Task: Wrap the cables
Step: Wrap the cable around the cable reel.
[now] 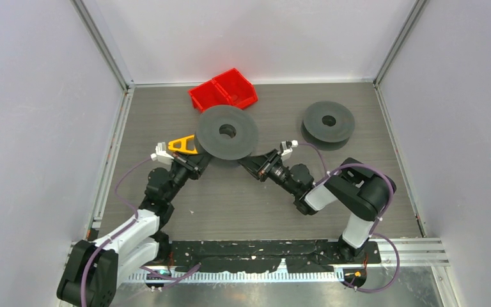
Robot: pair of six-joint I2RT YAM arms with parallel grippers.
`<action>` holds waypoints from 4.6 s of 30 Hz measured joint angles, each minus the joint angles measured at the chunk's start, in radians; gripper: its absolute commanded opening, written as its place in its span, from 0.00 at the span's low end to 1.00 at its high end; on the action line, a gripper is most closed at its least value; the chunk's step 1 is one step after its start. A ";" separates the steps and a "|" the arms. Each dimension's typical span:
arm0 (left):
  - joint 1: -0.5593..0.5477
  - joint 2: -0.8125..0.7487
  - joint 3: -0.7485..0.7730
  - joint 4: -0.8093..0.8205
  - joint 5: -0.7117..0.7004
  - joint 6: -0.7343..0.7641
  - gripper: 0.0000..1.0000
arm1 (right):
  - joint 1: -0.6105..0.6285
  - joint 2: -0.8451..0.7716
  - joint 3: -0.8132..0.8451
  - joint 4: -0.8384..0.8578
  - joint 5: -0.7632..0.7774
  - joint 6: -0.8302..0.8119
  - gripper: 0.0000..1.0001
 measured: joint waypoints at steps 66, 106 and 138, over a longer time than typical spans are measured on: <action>0.136 -0.157 0.299 -0.569 0.401 0.118 0.00 | 0.006 -1.058 0.063 -1.501 -0.365 -2.175 0.51; 0.152 -0.026 0.483 -0.954 0.682 0.364 0.00 | 0.350 -0.908 0.133 -1.785 0.224 -3.267 0.56; 0.164 -0.006 0.526 -1.011 0.768 0.449 0.00 | 0.433 -0.844 0.134 -1.930 0.314 -3.574 0.53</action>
